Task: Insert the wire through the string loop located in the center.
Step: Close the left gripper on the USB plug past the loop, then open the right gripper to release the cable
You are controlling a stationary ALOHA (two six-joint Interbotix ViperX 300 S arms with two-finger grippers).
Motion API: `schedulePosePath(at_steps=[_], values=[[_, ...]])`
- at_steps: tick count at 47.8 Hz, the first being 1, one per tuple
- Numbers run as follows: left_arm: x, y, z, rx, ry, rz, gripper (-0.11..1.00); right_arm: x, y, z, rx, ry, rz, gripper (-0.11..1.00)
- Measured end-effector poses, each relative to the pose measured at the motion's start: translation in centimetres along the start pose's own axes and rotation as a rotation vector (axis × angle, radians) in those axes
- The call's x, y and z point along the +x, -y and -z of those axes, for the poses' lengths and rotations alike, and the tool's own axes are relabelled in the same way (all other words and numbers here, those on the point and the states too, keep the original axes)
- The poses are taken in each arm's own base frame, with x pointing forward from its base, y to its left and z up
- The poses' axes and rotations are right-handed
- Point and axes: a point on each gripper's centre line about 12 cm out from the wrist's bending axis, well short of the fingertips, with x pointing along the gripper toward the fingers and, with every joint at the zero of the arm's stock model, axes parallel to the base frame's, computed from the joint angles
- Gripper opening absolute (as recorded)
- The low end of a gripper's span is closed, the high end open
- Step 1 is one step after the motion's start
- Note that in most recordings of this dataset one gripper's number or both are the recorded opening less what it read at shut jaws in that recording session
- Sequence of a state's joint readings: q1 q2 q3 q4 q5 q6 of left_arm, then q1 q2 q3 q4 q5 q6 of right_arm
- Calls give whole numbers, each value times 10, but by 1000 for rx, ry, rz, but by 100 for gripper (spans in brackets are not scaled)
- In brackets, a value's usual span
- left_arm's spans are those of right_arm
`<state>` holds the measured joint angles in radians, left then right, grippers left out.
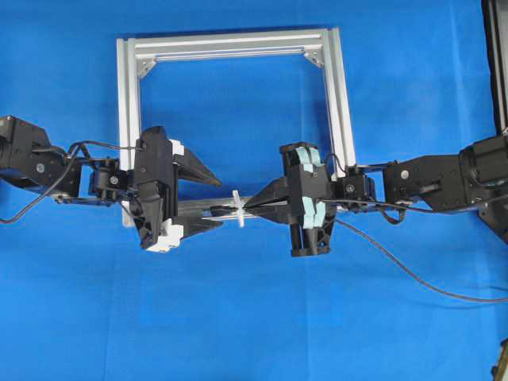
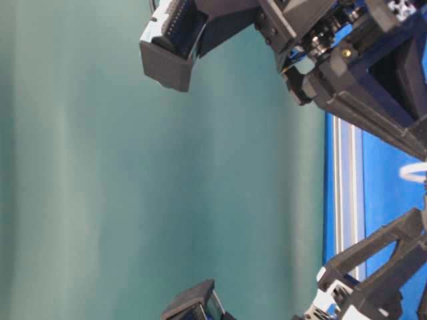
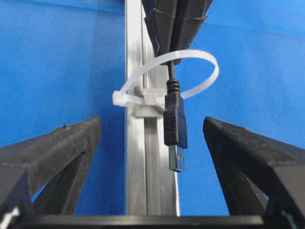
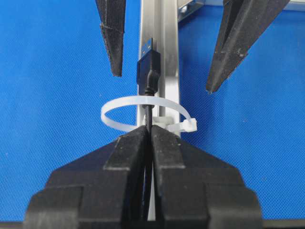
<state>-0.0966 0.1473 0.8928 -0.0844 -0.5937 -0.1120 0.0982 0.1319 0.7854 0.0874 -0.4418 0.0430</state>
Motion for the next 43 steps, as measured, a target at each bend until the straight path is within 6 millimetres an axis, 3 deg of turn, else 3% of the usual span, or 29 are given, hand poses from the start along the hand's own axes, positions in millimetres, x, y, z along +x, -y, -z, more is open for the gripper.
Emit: schedulePosePath(at_steps=[24, 26, 37, 39, 43], values=[[0, 0, 0, -5, 0, 0, 87, 0, 0, 1, 0, -2, 0, -2], [0, 0, 0, -12, 0, 0, 81, 0, 0, 1, 0, -2, 0, -2], [0, 2, 0, -52, -1, 5, 14, 0, 2, 0, -1, -1, 4, -2], [0, 1, 0, -51, -1, 4, 8, 0, 2, 0, -3, -1, 6, -2], [0, 1, 0, -59, -1, 4, 8, 0, 2, 0, -5, -1, 5, -2]])
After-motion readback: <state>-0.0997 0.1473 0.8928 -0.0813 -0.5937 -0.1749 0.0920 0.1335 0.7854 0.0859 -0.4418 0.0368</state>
